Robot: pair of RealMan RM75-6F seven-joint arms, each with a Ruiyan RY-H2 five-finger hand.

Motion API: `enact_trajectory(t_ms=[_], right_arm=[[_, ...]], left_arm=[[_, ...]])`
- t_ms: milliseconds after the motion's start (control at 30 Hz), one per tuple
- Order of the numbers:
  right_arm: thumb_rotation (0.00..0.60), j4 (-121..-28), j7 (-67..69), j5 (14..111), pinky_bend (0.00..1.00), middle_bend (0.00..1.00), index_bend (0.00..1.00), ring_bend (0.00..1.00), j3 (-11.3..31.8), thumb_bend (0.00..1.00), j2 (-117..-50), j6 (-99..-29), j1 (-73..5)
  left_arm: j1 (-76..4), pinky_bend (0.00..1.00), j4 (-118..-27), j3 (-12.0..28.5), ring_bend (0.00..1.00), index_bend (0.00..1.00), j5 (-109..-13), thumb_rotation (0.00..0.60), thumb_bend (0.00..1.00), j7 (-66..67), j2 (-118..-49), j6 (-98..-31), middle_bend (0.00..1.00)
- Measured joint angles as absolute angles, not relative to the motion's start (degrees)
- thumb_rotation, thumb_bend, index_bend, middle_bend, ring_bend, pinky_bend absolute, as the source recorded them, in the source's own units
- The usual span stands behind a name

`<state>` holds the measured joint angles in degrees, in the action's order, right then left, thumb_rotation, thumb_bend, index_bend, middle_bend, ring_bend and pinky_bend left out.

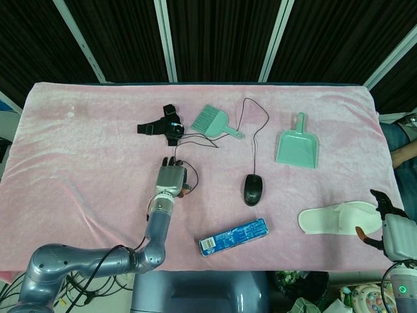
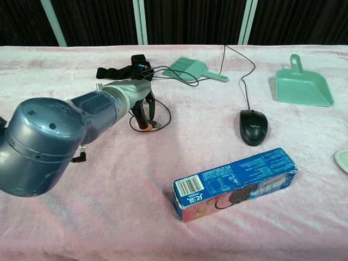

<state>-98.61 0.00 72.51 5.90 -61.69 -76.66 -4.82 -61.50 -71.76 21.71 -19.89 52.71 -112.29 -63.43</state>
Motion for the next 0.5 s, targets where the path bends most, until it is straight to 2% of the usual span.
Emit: enact_trajectory(t_ms=[233,500], right_arm=[[0.6,-98.65,0.26,72.37,0.28,0.13,0.13,0.33,5.95,0.16,-61.65,-76.57,-4.82],[0.6,-98.68,0.41,72.37,0.28,0.13,0.13,0.33,5.95,0.16,-61.6,-76.53,-4.81]], left_arm=[[-61.59,0.0,-70.56,21.58,0.0,0.53,-19.67,0.6,0.35,53.08,-112.97,-63.17,0.17],[-61.46,0.0,-70.04,21.67,0.0,0.58,-20.13,0.6,0.45,52.81,-113.41,-62.93,0.19]])
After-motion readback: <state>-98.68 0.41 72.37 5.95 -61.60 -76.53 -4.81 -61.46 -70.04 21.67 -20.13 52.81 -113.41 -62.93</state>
